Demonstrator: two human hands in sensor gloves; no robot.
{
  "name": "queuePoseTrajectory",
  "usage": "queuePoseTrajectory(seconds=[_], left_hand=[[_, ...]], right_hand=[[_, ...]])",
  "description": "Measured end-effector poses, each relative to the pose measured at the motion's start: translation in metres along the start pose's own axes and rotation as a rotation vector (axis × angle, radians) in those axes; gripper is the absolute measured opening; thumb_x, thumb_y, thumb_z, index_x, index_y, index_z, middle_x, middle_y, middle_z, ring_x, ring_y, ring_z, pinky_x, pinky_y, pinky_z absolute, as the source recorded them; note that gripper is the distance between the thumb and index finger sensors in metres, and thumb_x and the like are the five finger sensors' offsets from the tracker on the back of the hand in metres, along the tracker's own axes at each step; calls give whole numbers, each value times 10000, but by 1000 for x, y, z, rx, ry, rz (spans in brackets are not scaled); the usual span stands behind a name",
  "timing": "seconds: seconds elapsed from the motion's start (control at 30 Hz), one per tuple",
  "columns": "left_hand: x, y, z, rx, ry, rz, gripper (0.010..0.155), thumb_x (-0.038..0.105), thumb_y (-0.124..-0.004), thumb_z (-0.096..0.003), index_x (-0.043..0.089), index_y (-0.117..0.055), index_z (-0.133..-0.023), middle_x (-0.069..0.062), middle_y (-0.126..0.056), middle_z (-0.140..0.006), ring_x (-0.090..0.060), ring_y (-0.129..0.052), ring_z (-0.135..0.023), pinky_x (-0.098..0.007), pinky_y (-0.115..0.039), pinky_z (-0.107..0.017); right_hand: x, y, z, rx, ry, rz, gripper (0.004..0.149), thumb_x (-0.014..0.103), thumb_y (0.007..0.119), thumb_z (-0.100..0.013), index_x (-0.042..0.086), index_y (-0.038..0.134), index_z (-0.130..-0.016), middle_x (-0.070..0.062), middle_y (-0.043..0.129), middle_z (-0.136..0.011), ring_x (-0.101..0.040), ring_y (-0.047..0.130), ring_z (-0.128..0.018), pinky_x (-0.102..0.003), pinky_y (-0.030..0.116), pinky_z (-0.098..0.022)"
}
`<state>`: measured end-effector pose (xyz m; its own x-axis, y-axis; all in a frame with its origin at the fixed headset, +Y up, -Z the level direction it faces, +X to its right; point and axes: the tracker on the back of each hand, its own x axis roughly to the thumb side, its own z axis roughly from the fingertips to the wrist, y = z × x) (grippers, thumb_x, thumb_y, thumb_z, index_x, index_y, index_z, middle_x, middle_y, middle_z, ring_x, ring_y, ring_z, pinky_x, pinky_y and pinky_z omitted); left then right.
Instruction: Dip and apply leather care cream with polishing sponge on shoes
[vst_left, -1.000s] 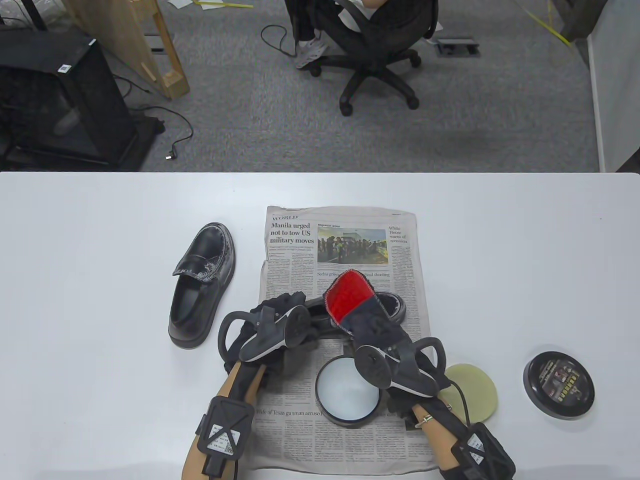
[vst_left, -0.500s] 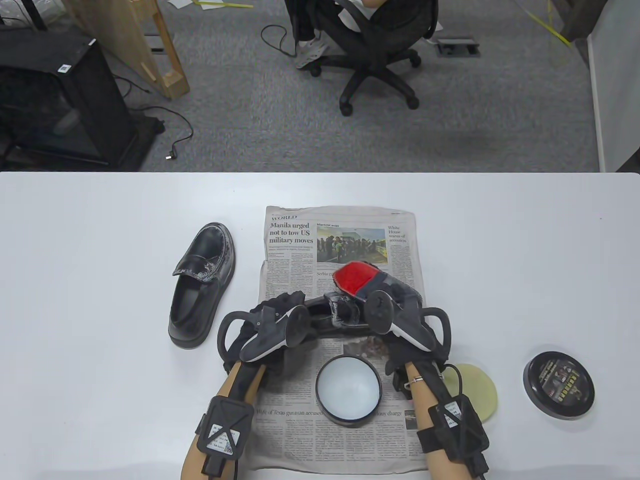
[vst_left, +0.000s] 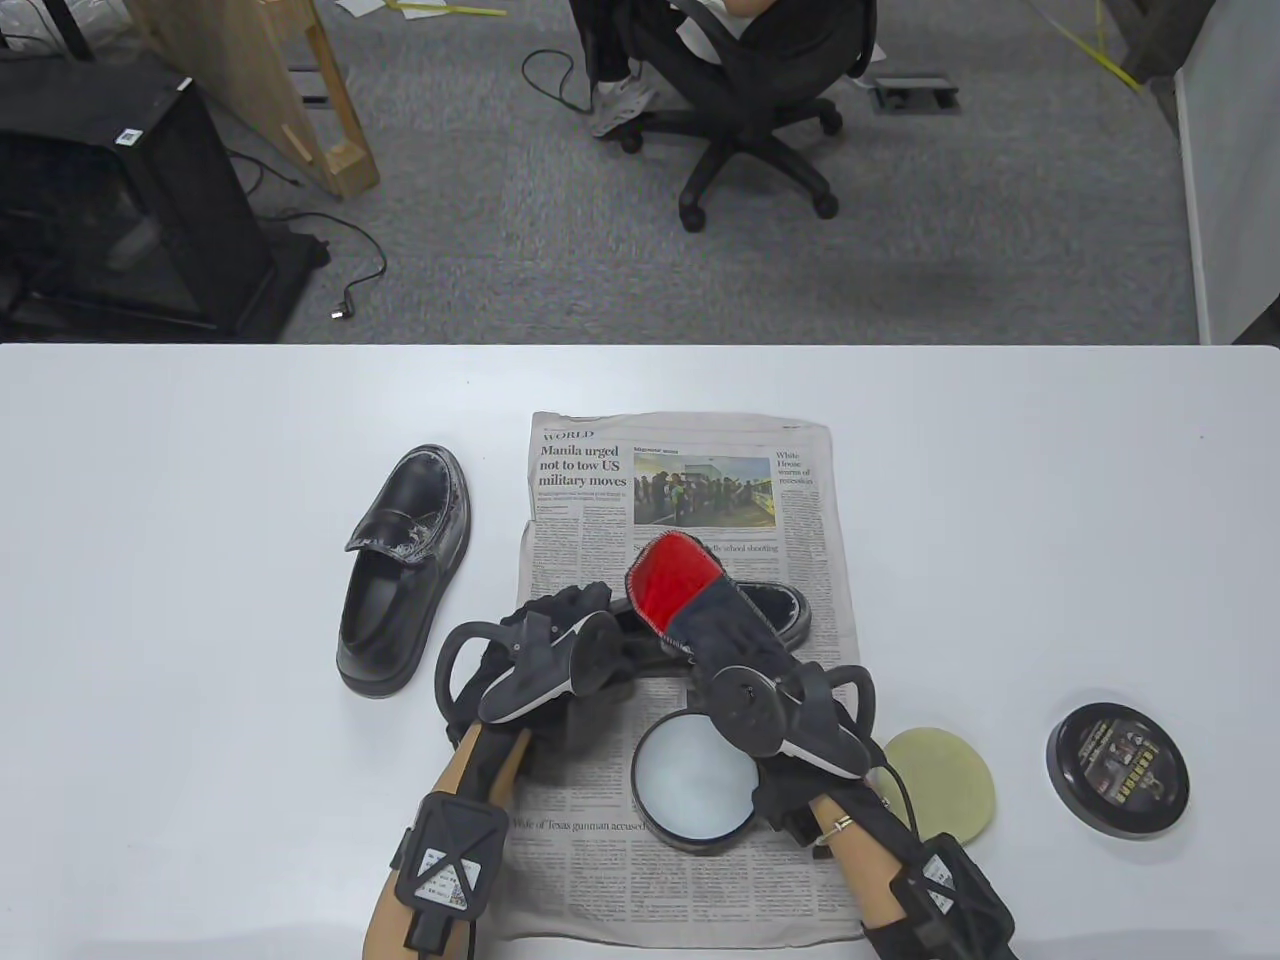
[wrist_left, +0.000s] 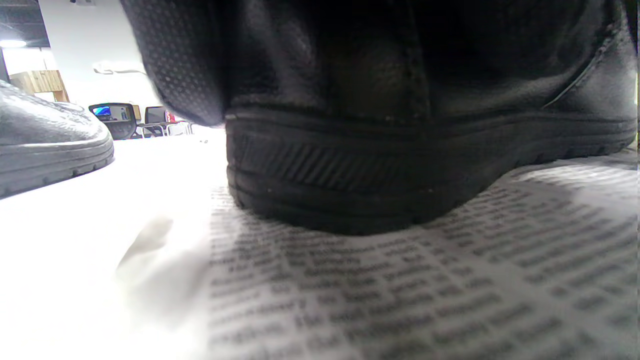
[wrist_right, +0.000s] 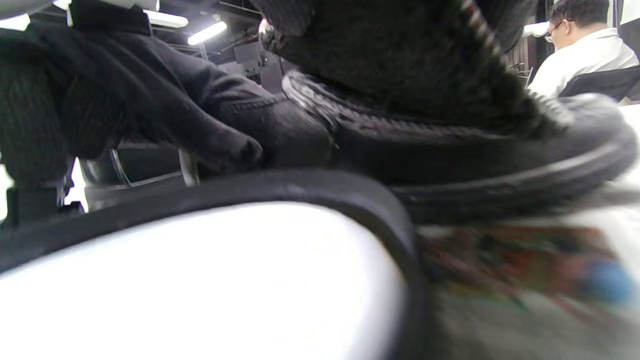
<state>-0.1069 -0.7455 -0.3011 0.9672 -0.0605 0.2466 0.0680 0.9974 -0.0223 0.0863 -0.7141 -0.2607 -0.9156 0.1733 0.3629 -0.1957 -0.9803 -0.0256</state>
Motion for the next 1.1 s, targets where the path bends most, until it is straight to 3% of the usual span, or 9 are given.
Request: queuePoseTrajectory(seconds=[0.13, 0.27, 0.43, 0.6, 0.7, 0.83, 0.93, 1.1], left_hand=[[0, 0, 0, 4, -5, -1, 876, 701, -757, -360, 262, -630, -1107, -55, -827, -1077, -290, -867, -916, -439, -805, -633], [0, 0, 1, 11, 8, -5, 878, 709, -754, -354, 269, -632, -1105, -47, -831, -1075, -279, -870, -913, -431, -809, -627], [0, 0, 1, 5, 18, -19, 880, 714, -747, -359, 261, -636, -1105, -53, -836, -1070, -280, -878, -903, -424, -818, -615], [1, 0, 1, 0, 25, -19, 876, 710, -750, -358, 257, -645, -1101, -54, -841, -1066, -283, -882, -897, -424, -822, -610], [1, 1, 0, -5, 16, -23, 871, 709, -750, -357, 261, -649, -1097, -52, -842, -1064, -284, -880, -899, -427, -818, -615], [1, 0, 0, -3, 5, -15, 866, 705, -753, -356, 267, -649, -1095, -52, -837, -1069, -289, -873, -909, -433, -811, -625], [1, 0, 0, -4, 0, -13, 863, 704, -753, -357, 273, -644, -1097, -49, -831, -1073, -287, -869, -914, -433, -809, -630], [1, 0, 0, 1, -4, -14, 875, 706, -754, -355, 267, -638, -1103, -54, -833, -1073, -292, -870, -914, -437, -809, -630]], right_hand=[[-10, 4, -26, 108, 80, -80, 485, 349, 505, -652, 204, 515, -1115, -77, 600, -1144, -355, 649, -1046, -572, 606, -708], [-33, 16, -37, 161, 223, 36, 484, 364, 496, -654, 220, 508, -1115, -52, 580, -1149, -336, 601, -1059, -533, 543, -721], [-53, 15, -25, 149, 271, 180, 484, 351, 520, -646, 212, 510, -1109, -62, 567, -1142, -350, 599, -1047, -469, 599, -717], [-54, 7, 2, 125, 183, 313, 489, 340, 550, -635, 172, 541, -1094, -109, 628, -1096, -355, 752, -968, -414, 736, -665], [-39, 3, 17, 116, 88, 231, 493, 339, 564, -632, 145, 569, -1085, -132, 676, -1062, -344, 823, -916, -384, 788, -633], [-8, -1, 16, 48, -30, 73, 495, 333, 570, -632, 140, 568, -1088, -139, 677, -1063, -349, 836, -908, -371, 798, -642], [9, -4, 3, -11, -62, 31, 490, 326, 576, -630, 153, 568, -1088, -131, 664, -1080, -365, 808, -932, -389, 795, -666], [6, -1, -34, 119, 24, -95, 483, 336, 545, -645, 177, 552, -1101, -110, 621, -1124, -393, 706, -1003, -494, 712, -686]])
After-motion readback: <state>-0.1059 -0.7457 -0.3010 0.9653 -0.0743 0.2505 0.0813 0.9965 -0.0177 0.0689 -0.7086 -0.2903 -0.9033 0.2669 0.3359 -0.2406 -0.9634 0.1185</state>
